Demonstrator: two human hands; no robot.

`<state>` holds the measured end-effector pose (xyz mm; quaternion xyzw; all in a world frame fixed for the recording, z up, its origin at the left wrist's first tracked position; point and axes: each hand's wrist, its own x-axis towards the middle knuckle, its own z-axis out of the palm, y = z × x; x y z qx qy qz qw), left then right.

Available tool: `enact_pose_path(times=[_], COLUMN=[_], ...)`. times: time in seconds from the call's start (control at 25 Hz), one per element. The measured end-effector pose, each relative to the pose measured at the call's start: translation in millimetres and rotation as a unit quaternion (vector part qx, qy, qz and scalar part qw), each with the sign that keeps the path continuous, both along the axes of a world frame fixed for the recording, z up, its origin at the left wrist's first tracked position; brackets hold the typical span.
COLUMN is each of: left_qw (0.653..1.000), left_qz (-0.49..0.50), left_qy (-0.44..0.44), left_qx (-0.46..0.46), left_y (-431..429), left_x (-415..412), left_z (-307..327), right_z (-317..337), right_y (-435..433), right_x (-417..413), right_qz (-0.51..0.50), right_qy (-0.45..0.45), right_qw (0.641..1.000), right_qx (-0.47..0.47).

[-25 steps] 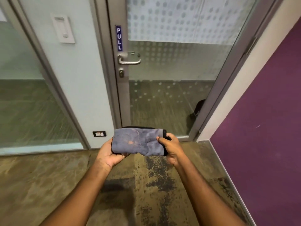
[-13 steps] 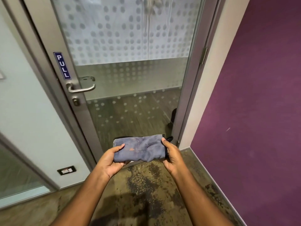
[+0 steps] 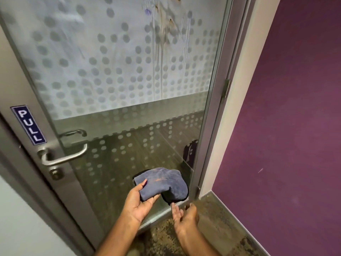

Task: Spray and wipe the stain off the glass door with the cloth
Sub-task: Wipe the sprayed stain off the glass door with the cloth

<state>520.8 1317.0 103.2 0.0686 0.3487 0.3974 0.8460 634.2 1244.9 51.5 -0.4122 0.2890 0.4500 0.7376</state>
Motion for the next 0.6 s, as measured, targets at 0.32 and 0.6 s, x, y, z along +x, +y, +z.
enact_pose_path(times=[0.32,0.6], left_qw=[0.999,0.992], left_qz=[-0.027,-0.039], left_qy=[0.024,0.082], left_qx=[0.024,0.091], left_y=[72.0,109.3], left_x=[20.2,58.8], left_z=[16.2,44.7], right_z=[18.2,33.4], right_y=[63.1,122.0], right_x=[-26.4,25.1], right_qz=[0.189,0.125], right_qy=[-0.463,-0.533], right_qw=[0.866,0.833], right_qx=[0.015,0.077])
